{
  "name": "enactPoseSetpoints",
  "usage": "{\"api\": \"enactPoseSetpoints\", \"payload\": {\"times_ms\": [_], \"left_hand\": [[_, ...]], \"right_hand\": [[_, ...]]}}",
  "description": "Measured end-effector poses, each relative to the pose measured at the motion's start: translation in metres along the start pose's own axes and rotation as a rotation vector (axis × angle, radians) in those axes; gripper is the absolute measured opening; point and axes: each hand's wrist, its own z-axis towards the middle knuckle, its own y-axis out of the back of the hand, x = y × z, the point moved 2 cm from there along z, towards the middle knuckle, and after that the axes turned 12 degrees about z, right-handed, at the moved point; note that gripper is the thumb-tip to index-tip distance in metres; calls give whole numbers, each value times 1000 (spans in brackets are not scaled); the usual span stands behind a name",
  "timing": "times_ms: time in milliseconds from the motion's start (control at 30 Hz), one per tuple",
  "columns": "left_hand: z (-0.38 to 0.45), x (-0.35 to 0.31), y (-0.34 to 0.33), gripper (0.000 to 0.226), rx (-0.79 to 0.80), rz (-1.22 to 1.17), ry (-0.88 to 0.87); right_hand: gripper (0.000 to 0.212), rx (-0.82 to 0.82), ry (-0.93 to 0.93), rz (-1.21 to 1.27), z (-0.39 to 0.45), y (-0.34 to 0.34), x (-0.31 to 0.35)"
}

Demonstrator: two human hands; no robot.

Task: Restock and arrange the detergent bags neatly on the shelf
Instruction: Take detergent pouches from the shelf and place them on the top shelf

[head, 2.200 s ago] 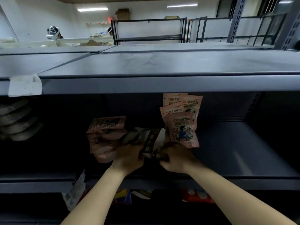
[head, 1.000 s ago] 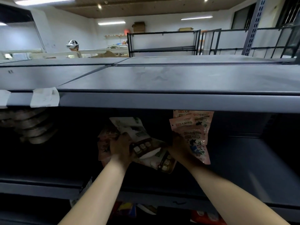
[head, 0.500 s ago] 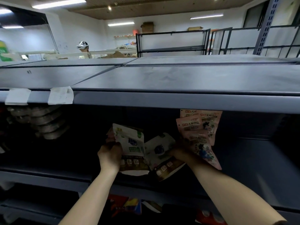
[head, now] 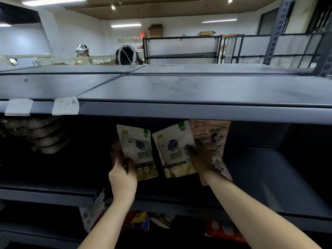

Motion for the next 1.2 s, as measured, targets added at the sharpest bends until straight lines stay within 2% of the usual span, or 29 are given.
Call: {"api": "enactPoseSetpoints", "payload": {"times_ms": [67,267,400,667,867,1033,1200], "left_hand": [[-6,-8,2,23,-2,-12,-34],[-32,-20,1,21,56,-31,-85],[-66,-29,6,15,91,-51,-247],[-144,-72,17,22,229,-245,-541],[-181,-124,21,35,272,-411,-553],[-206,-176,26,18,290,-521,-572],[-242,-234,24,15,284,-610,-610]], "right_hand": [[33,-81,20,-55,-12,13,5],[31,-303,59,-213,-68,63,28],[14,-469,157,-277,-126,93,43],[20,-821,256,-342,-227,158,64],[17,-981,347,-409,-279,214,93],[18,-1083,434,-394,-306,267,115],[23,-1142,517,-373,-324,323,131]]}}
